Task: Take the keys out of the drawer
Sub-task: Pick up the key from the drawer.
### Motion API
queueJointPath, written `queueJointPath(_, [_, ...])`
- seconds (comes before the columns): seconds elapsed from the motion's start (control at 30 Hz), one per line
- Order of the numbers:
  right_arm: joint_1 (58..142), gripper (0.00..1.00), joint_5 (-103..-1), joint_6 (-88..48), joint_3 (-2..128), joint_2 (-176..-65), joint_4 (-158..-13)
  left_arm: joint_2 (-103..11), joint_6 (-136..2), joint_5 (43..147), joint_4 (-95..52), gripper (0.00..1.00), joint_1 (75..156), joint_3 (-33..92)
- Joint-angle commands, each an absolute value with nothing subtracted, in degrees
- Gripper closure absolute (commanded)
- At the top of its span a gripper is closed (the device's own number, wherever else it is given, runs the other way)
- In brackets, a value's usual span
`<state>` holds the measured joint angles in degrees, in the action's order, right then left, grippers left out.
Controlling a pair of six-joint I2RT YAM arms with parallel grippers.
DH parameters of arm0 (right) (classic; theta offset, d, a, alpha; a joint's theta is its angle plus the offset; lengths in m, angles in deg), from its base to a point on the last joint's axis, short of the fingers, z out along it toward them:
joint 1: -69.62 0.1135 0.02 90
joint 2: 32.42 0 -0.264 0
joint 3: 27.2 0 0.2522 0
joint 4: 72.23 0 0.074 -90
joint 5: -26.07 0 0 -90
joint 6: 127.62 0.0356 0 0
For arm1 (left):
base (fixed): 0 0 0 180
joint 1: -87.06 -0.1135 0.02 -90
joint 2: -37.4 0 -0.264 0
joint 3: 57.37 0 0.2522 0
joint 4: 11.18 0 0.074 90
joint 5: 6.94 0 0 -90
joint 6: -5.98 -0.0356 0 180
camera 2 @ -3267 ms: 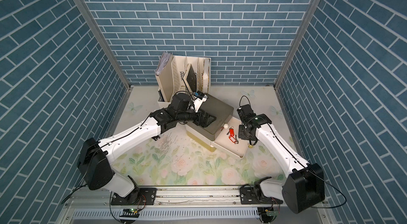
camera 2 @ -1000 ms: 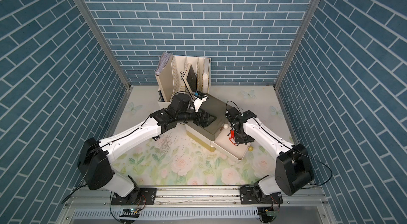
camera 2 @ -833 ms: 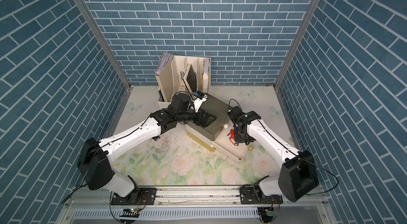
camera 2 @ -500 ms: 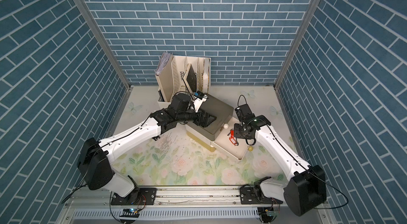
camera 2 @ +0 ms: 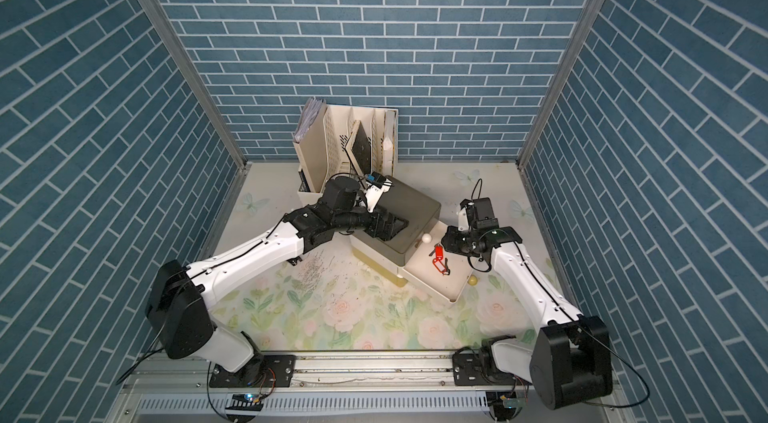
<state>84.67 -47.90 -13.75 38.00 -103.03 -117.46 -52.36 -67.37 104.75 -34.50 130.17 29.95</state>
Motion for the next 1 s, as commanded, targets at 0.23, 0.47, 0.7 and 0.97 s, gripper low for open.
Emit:
queueJointPath(0.23, [84.6, 0.67, -43.4, -18.5, 37.0, -105.7, -115.6, -54.1, -67.4, 104.2, -39.8, 0.00, 130.0, 27.6])
queueJointPath(0.47, [85.4, 0.61, -47.2, -15.9, 37.2, -105.9, -116.6, -54.1, -67.4, 104.3, -39.5, 0.00, 129.9, 27.2])
queueJointPath(0.7, [87.8, 0.57, -50.1, -14.1, 37.4, -108.1, -116.4, -54.0, -68.0, 104.5, -39.7, 0.00, 129.8, 26.9])
queueJointPath(0.97, [89.8, 0.57, -54.9, -12.2, 40.0, -111.0, -116.6, -52.9, -68.7, 105.1, -39.7, 0.00, 128.3, 25.5])
